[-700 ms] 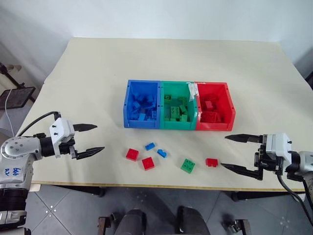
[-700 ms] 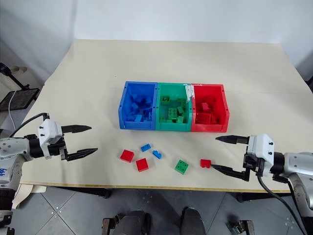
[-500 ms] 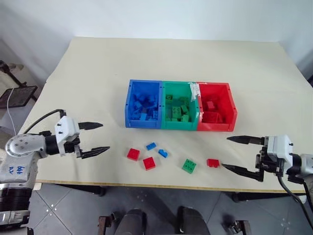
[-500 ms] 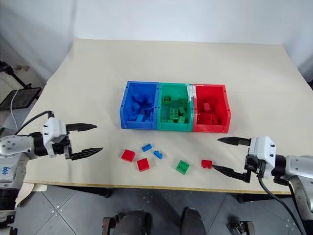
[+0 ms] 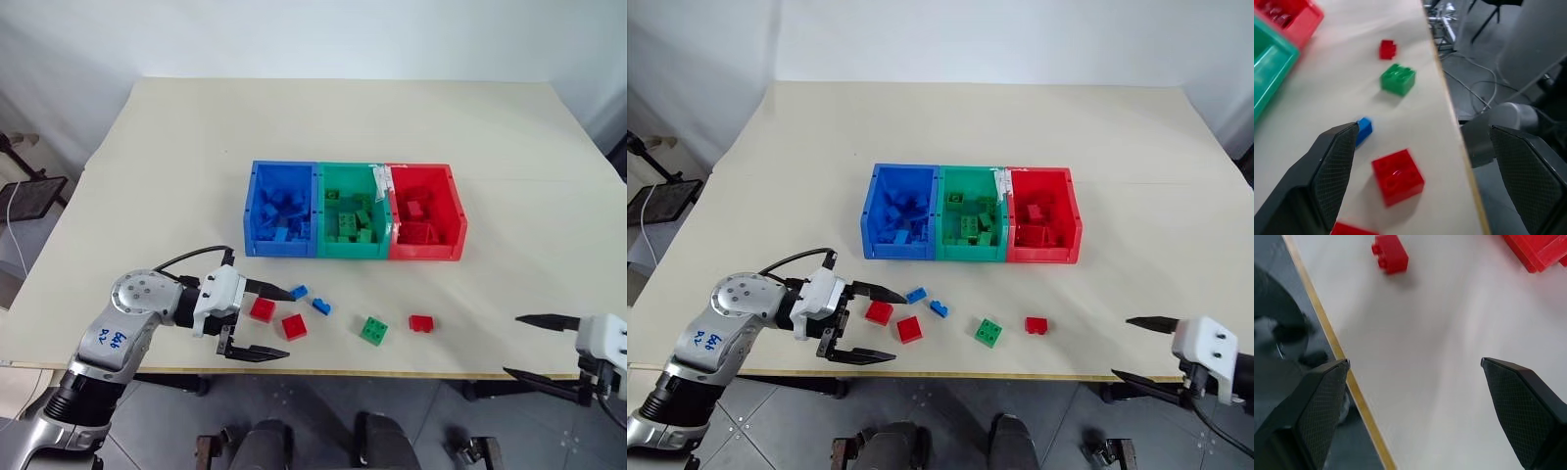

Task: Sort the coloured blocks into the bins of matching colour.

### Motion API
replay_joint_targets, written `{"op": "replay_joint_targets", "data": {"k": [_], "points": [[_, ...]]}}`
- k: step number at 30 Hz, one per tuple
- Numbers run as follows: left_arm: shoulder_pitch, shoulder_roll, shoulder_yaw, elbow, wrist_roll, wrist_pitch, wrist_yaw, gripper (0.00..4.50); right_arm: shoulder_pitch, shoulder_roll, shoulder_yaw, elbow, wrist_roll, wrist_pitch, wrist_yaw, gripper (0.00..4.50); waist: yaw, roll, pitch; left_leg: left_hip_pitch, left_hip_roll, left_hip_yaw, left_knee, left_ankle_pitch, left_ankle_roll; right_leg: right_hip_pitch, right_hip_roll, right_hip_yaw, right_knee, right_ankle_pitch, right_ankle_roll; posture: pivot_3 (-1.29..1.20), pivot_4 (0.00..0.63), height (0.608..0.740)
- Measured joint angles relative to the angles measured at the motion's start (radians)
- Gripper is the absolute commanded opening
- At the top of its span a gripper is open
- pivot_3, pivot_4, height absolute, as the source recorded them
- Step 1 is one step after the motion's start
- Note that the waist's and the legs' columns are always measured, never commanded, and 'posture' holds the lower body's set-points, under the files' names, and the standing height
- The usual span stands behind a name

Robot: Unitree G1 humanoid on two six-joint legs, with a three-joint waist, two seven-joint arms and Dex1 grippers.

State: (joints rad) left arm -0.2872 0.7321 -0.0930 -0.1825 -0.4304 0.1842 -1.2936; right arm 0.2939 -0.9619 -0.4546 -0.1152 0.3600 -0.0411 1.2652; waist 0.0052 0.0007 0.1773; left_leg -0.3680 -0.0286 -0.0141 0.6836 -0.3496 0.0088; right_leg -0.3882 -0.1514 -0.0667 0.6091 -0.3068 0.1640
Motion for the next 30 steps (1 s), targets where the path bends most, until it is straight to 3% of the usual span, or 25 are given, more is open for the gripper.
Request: {"op": "replay_joint_targets", "data": {"k": [7, 12, 16, 23, 27, 30], "points": [[0.030, 0.016, 0.089, 0.128, 0.030, -0.143, 0.017, 4.50, -0.227, -0.117, 0.281, -0.235, -0.066, 0.385, -0.126, 4.49, 0.011, 0.000, 0.000, -0.002, 0.004, -0.001, 0.001, 0.000, 0.000, -0.001, 0.000, -0.001, 0.000, 0.000, 0.000, 0.00, 0.150, 0.740], [0.061, 0.026, 0.122, 0.149, 0.038, -0.182, 0.019, 4.50, -0.346, -0.092, 0.443, -0.248, -0.154, 0.497, -0.206, 4.49, 0.022, 0.000, 0.000, -0.004, 0.001, -0.002, 0.001, -0.001, -0.001, -0.002, 0.000, -0.001, -0.001, 0.000, 0.000, 0.00, 0.150, 0.740], [0.100, 0.031, 0.131, 0.128, 0.036, -0.181, 0.024, 4.50, -0.385, -0.076, 0.519, -0.242, -0.227, 0.421, -0.232, 3.26, 0.014, -0.004, -0.003, -0.002, 0.001, -0.001, 0.001, -0.001, -0.001, -0.001, 0.002, -0.001, -0.001, 0.000, -0.001, 0.00, 0.150, 0.740], [0.109, 0.032, 0.134, 0.116, 0.036, -0.173, 0.043, 4.50, -0.392, -0.038, 0.519, -0.210, -0.238, 0.383, -0.256, 1.06, 0.012, -0.006, -0.004, -0.001, 0.004, -0.001, 0.001, -0.001, -0.001, 0.000, 0.002, -0.001, -0.001, 0.001, -0.001, 0.00, 0.150, 0.740], [0.109, 0.029, 0.136, 0.112, 0.029, -0.166, 0.063, 4.50, -0.373, 0.030, 0.450, -0.178, -0.165, 0.379, -0.257, 0.99, 0.017, -0.006, -0.003, -0.001, 0.004, -0.001, 0.001, -0.001, -0.001, 0.000, 0.001, -0.001, -0.001, 0.001, -0.001, 0.00, 0.150, 0.740], [0.096, -0.012, 0.182, 0.101, -0.010, -0.139, 0.124, 4.50, -0.427, 0.185, 0.322, -0.165, 0.024, 0.376, -0.280, 0.99, 0.016, -0.005, -0.003, -0.002, 0.006, -0.001, 0.001, -0.001, -0.001, -0.001, 0.001, -0.001, -0.001, 0.001, -0.001, 0.00, 0.150, 0.740]]}}
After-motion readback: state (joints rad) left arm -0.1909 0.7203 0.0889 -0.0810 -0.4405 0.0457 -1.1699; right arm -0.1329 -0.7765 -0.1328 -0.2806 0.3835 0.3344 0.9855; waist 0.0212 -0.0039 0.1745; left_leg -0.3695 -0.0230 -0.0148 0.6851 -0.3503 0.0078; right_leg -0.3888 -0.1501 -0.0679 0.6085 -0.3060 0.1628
